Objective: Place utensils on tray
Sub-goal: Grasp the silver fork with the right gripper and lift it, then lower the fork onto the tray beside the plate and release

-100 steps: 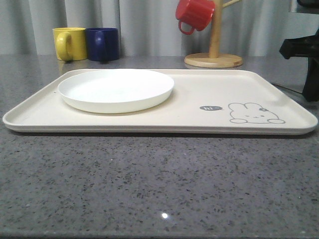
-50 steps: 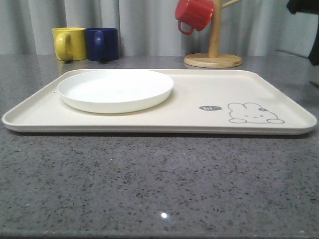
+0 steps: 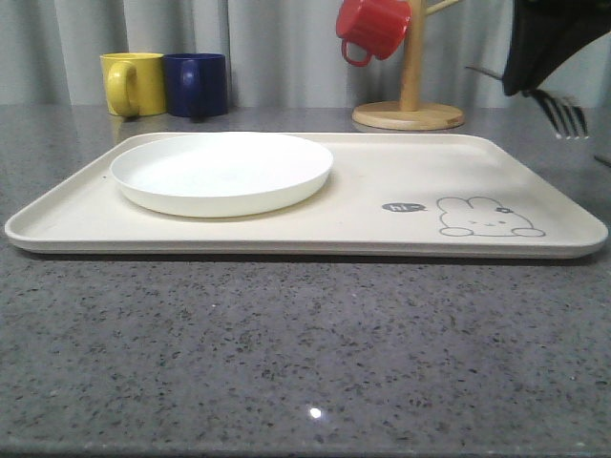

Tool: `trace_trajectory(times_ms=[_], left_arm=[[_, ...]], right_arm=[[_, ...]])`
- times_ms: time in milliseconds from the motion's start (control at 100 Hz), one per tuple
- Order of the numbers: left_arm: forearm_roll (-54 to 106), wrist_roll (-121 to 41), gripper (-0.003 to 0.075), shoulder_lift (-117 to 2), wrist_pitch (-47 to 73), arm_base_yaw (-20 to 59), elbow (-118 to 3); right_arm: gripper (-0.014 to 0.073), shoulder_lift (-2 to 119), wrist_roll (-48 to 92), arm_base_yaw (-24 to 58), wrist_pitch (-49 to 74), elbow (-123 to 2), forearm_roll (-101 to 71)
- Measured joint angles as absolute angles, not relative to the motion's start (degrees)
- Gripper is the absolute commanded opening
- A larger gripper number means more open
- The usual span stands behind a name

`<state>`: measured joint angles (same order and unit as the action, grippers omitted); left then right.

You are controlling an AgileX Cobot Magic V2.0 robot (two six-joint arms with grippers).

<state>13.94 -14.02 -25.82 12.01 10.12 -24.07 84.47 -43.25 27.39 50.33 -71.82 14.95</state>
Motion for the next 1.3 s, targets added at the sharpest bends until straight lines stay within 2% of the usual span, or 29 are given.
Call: trace_trajectory(times_ms=[180, 590, 1300], left_arm=[[13.94, -14.02, -0.0018, -25.82, 12.01, 10.12, -24.07], [13.94, -14.02, -0.0018, -25.82, 12.01, 10.12, -24.07], [13.94, -14.02, -0.0018, -25.82, 12.01, 10.12, -24.07]], right_arm=[[0.0003, 89.44, -48.34, 30.63, 48.51, -72.47, 16.15], [0.0003, 99.8, -49.37, 33.01, 47.96, -80.97, 16.47], [0.0006, 103.47, -49.6, 33.49, 45.8, -81.63, 15.69]])
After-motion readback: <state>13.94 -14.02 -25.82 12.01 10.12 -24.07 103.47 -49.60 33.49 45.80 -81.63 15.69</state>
